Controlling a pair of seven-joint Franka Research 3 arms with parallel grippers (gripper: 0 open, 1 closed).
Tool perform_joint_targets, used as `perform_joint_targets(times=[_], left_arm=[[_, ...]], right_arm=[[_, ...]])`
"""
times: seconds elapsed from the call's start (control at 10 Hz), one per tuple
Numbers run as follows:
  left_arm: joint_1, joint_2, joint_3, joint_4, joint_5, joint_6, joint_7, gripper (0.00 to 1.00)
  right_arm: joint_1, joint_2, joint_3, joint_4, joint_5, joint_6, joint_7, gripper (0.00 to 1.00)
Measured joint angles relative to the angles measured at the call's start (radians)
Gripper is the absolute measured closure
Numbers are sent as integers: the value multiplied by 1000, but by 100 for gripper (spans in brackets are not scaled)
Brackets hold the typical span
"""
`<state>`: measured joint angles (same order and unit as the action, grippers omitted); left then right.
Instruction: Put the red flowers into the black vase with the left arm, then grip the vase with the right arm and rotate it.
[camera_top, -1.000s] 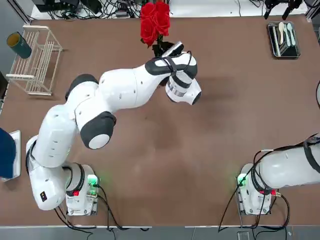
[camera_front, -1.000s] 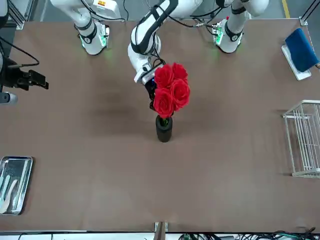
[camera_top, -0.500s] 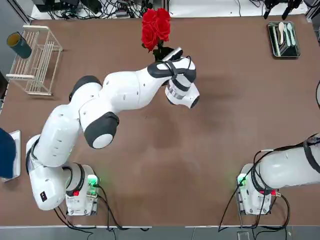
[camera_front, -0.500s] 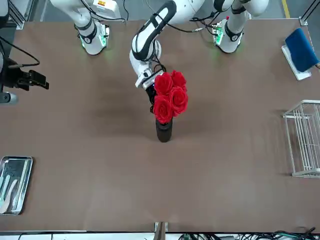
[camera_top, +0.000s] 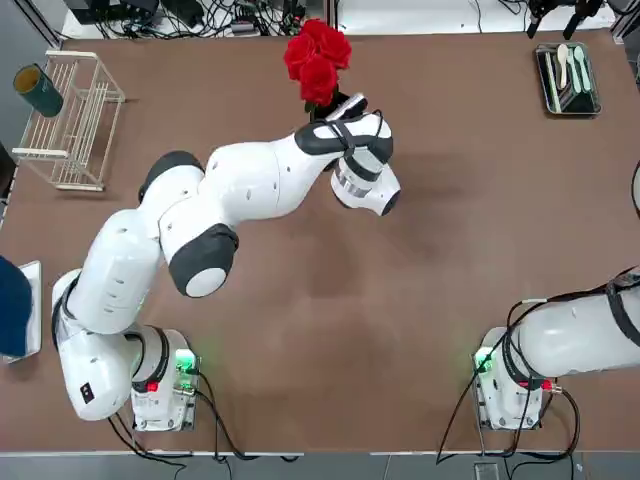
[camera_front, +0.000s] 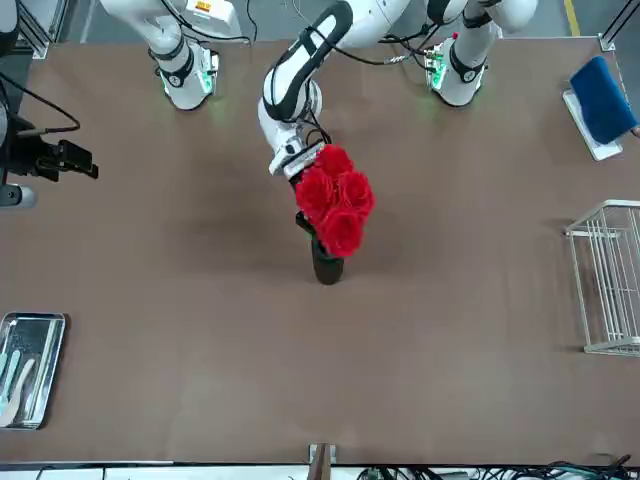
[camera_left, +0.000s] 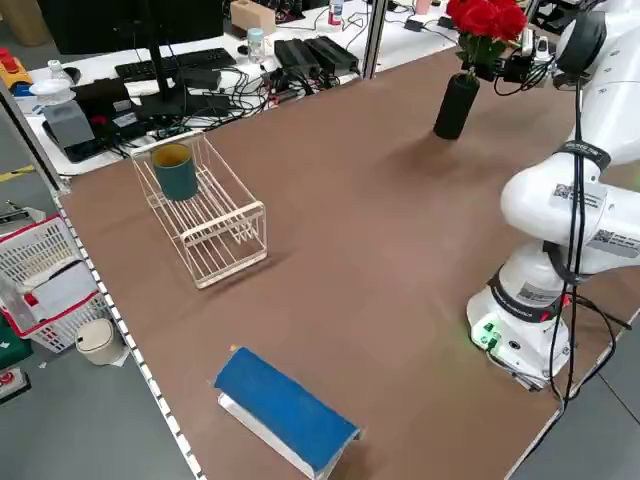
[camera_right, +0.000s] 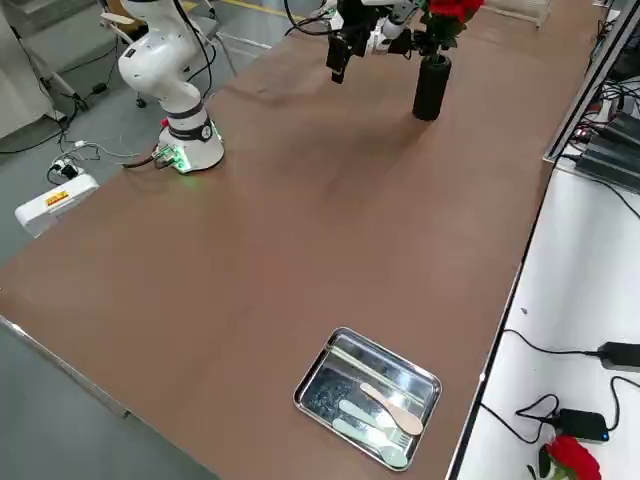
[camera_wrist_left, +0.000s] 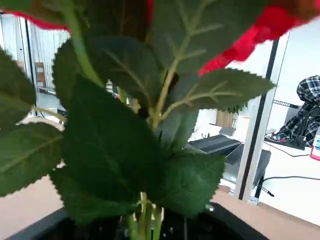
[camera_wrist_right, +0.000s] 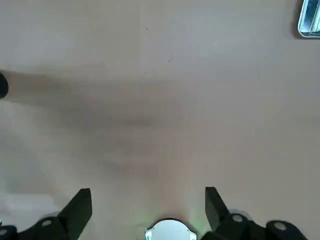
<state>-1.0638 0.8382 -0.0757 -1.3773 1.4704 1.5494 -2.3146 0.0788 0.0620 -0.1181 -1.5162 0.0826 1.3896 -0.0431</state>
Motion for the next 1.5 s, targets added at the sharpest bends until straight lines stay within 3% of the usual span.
perform_joint_targets(times=[1.0,1.1,1.2,1.5], left_arm=[[-6,0,-3,2,0,1,3,20],[-12,0,-4,7,0,-1,3,5],[-21,0,-5,17,0,-5,3,0],[-35,-7,-31,43,-3,-45,19,0]], right_arm=[[13,1,7,0,1,25,0,0],[13,1,7,0,1,25,0,0],[13,1,7,0,1,25,0,0],[13,1,7,0,1,25,0,0]])
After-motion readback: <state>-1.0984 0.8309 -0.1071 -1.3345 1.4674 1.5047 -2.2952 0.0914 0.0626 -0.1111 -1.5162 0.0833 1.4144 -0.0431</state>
